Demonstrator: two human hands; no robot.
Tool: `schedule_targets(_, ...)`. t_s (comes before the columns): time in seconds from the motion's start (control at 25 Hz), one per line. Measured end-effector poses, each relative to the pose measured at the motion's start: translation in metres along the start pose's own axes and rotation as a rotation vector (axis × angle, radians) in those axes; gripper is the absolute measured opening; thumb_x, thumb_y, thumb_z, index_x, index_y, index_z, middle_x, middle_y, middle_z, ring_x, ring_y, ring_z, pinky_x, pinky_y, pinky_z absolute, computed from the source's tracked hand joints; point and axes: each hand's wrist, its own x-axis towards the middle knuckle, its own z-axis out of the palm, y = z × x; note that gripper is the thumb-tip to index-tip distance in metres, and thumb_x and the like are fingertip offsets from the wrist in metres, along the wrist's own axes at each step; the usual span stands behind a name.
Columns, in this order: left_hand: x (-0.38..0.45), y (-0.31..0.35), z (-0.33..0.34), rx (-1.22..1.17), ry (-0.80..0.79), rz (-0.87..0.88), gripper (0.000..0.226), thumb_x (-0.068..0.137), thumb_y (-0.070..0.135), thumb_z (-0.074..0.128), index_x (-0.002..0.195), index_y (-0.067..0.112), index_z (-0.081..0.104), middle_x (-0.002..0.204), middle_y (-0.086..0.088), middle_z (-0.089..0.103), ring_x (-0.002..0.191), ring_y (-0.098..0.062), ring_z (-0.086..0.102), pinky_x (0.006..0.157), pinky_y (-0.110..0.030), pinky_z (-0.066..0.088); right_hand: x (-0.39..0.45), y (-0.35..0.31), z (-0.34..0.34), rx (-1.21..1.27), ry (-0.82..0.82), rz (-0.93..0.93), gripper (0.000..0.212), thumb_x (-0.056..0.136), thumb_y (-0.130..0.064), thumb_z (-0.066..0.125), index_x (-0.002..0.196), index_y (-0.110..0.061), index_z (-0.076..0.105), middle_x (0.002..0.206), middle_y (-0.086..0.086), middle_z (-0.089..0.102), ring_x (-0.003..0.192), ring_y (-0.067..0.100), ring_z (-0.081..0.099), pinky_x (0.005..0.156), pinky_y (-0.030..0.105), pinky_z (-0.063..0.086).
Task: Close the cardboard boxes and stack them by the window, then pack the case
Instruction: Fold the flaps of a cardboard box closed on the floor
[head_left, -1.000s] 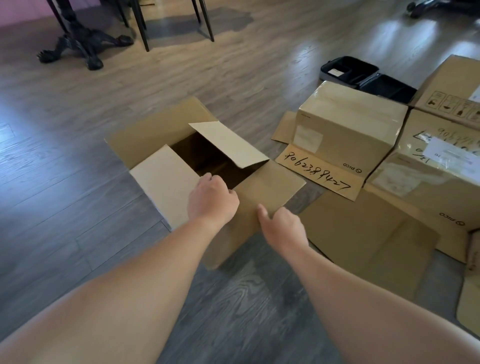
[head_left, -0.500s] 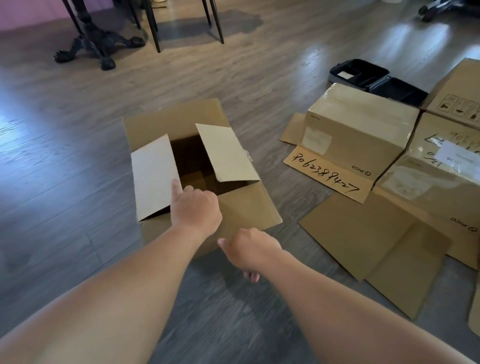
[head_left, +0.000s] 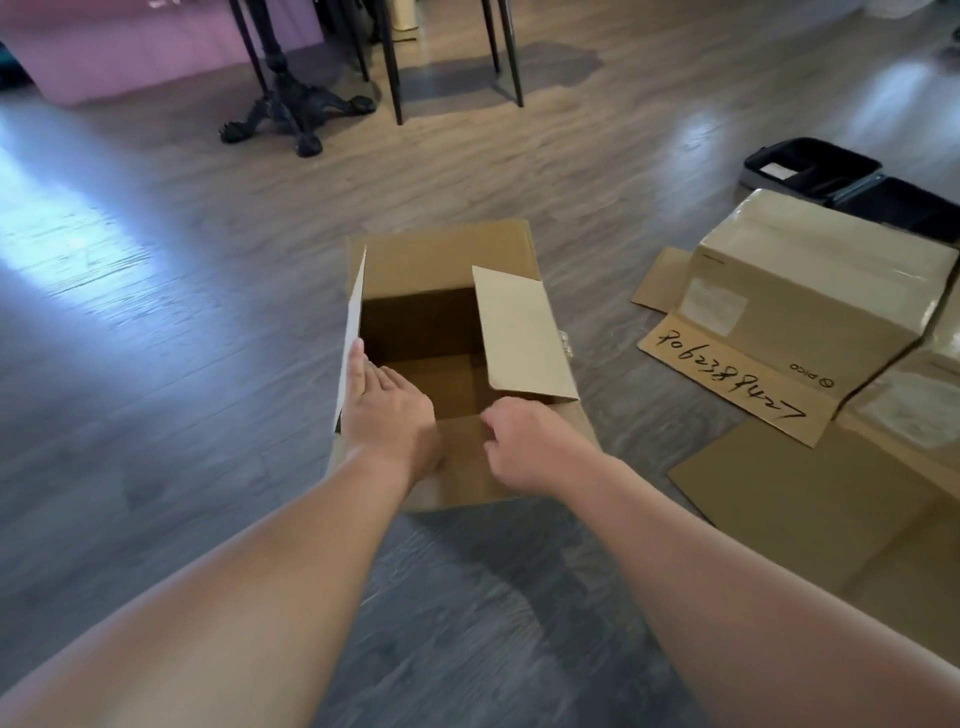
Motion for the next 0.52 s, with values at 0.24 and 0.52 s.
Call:
schedule_targets(0.24, 0.004, -0.016, 0.033, -0.055, -0.16, -0.164, 0.078, 0.099, 0.046, 0.01, 0.15, -0.012, 0.018, 0.155, -0.035, 0.025, 0.148, -0.051, 0.01, 0.112, -0.062, -0.023, 0.009, 0.013, 0.024, -0.206, 0.153, 0.072, 0.072, 0.097, -0.053, 0.043, 0.153, -0.01, 0.03, 0.162, 0.015, 0.025, 0.15, 0.032, 0.021, 0.122, 0.052, 0.019)
schedule_targets(0.52, -0.001, -0.028, 0.068, -0.537, -0.218, -0.214, 0.098, 0.091, 0.073, 0.018, 0.151, -0.003, 0.03, 0.162, -0.027, 0.016, 0.15, -0.044, 0.012, 0.118, -0.055, 0.025, 0.011, 0.053, 0.019, -0.303, 0.167, 0.31, 0.077, 0.095, -0.067, 0.025, 0.158, -0.021, 0.022, 0.167, 0.016, 0.007, 0.154, 0.033, 0.001, 0.119, 0.058, 0.016)
